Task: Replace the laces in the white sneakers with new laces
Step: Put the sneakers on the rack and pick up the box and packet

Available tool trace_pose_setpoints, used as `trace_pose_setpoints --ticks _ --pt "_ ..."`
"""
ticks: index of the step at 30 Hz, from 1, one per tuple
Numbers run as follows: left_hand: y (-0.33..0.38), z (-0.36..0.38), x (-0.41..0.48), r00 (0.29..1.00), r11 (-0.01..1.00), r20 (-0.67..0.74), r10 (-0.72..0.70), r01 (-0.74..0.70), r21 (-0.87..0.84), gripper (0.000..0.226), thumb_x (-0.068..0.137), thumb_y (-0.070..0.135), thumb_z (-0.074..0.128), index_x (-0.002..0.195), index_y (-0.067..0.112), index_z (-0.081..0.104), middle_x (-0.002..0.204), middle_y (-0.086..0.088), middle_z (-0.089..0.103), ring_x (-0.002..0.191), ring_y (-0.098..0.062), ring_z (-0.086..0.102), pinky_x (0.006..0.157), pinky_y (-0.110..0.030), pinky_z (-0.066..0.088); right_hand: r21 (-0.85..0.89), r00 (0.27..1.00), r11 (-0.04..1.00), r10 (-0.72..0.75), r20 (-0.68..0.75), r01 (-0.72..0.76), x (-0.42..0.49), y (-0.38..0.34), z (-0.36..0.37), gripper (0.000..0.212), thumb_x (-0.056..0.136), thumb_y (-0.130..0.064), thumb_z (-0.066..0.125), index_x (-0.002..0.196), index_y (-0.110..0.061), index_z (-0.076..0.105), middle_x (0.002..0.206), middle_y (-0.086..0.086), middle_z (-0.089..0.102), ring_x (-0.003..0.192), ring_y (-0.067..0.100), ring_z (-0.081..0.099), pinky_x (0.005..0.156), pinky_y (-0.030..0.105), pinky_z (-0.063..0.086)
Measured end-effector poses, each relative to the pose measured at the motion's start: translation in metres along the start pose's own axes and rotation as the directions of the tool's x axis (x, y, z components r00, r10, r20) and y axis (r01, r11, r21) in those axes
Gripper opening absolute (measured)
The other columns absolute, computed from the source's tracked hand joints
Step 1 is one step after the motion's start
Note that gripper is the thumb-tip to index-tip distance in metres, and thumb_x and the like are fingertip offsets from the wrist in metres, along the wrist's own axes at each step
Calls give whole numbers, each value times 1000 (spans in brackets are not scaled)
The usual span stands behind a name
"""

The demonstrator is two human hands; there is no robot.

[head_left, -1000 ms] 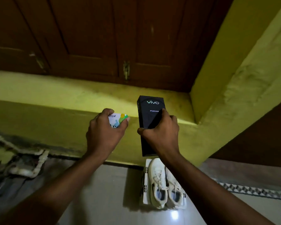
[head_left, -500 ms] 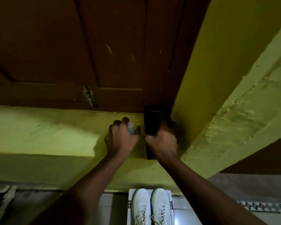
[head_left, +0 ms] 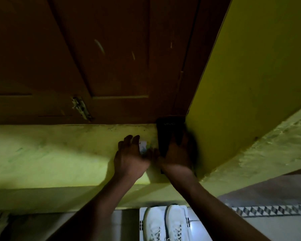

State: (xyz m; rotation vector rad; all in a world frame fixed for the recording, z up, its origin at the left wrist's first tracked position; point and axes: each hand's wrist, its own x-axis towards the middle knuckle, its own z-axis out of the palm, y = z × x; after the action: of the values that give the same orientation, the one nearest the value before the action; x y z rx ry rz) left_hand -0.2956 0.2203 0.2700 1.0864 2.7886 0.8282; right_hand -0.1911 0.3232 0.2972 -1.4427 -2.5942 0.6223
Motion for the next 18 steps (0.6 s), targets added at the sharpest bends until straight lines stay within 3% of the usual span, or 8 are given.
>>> trace_pose_setpoints --ticks 2,7,10,14,18 --pt "-5 -9 -5 995 994 91 -34 43 -97 77 69 46 69 140 18 54 137 -5 54 123 -32 51 94 -40 52 -79 999 996 -37 -7 36 -5 6 2 101 78 -65 54 159 -28 6 166 8 3 151 36 2 121 49 9" --pt "-15 -9 -11 989 997 137 50 -42 -58 69 68 17 89 132 14 63 139 -13 53 120 -38 53 95 -42 50 -156 993 981 -114 2 113 -25 13 1 95 74 -56 47 159 -21 21 163 15 18 150 37 14 118 49 4" --pt "-17 1 1 990 997 127 61 -55 -51 61 71 17 90 127 10 67 134 -16 57 117 -38 56 97 -41 47 -190 992 976 -116 -55 103 -26 14 3 89 75 -54 45 154 -14 34 157 20 30 144 43 28 115 51 11" --pt "-5 8 17 989 993 141 53 -36 -114 57 82 18 82 136 13 62 145 -13 49 128 -34 47 105 -32 38 -244 987 966 -113 -110 83 -23 13 9 84 79 -54 36 149 -8 41 149 24 39 135 46 38 113 55 23" --pt "0 11 23 987 995 151 55 -43 -85 60 86 20 79 141 16 57 150 -10 44 131 -31 43 106 -29 34 -304 989 951 -91 -119 51 -24 12 13 82 78 -53 48 146 -7 44 143 24 43 130 45 41 108 53 27"
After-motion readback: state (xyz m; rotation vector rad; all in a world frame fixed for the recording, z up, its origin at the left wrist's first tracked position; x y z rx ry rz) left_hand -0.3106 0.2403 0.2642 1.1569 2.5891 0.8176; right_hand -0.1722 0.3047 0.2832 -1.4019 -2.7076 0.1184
